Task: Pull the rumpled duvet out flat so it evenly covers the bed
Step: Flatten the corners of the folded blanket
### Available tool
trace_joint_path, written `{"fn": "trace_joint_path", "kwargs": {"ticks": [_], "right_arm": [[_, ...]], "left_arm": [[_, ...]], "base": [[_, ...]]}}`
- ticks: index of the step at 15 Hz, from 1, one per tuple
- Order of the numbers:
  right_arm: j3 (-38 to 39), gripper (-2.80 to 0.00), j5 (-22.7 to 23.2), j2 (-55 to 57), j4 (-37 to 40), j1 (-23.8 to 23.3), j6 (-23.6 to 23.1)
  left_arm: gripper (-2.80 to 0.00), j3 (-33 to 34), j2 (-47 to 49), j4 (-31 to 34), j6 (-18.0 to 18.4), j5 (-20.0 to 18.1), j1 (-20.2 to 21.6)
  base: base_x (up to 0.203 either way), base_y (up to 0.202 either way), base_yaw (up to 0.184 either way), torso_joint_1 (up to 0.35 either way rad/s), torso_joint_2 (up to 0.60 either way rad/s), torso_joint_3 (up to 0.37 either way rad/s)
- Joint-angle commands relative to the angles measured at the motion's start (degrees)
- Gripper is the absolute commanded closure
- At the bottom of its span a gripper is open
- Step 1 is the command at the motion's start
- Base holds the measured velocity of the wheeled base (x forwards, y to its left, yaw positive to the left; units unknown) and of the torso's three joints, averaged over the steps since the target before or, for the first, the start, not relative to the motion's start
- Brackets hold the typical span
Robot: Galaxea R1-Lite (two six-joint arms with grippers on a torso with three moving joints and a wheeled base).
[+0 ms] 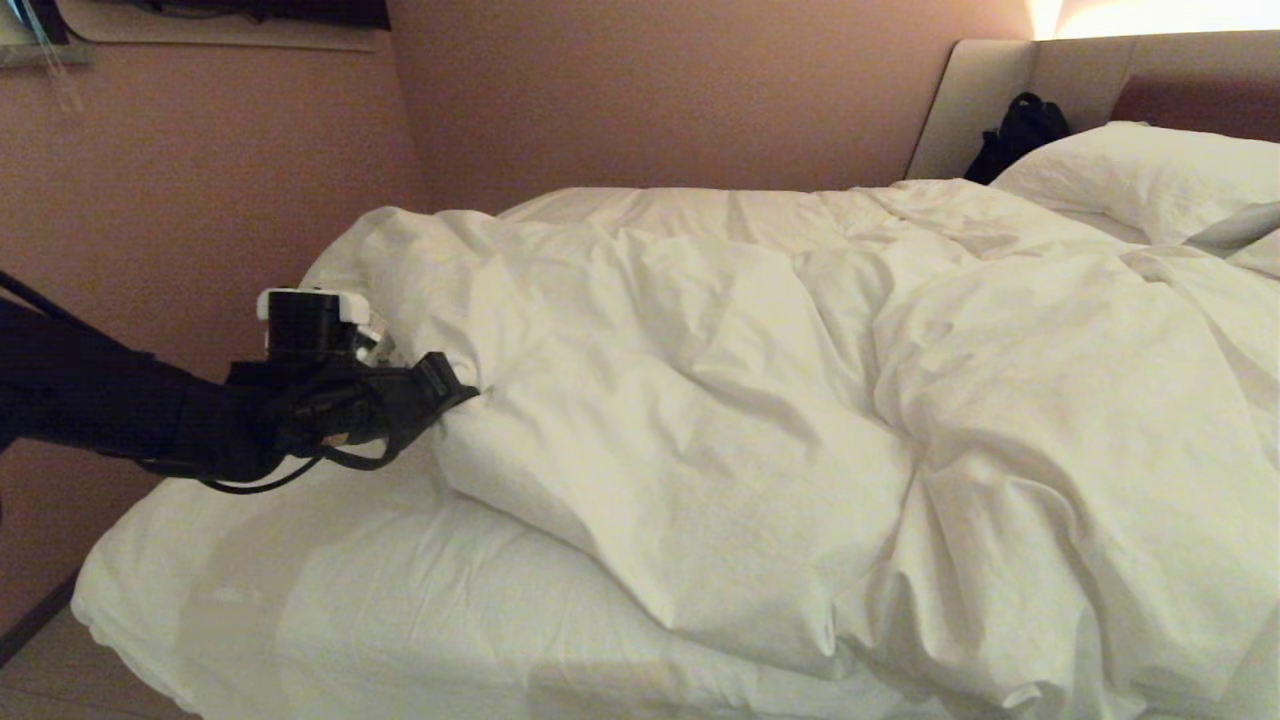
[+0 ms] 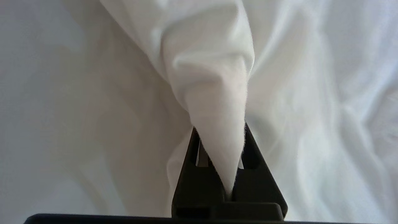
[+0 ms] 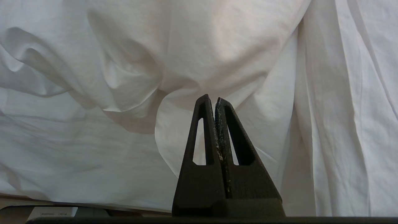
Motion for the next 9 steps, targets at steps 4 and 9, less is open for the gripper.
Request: {"fn": "trace_joint_path", "kwargs": {"ticks": [4, 9], "right_arm": [[0.0, 0.0, 0.0, 0.0, 0.0, 0.0, 0.0], [0.0, 0.0, 0.0, 0.0, 0.0, 0.0, 0.0]], "left_arm": [[0.0, -0.9, -16.3, 12.0, -0.5, -1.0, -3.9], [0.0, -2.3, -25.4, 18.9, -4.3, -1.1, -8.5]], "base": [[0.0, 0.0, 0.0, 0.0, 0.0, 0.0], [0.0, 0.0, 0.0, 0.0, 0.0, 0.0]]}}
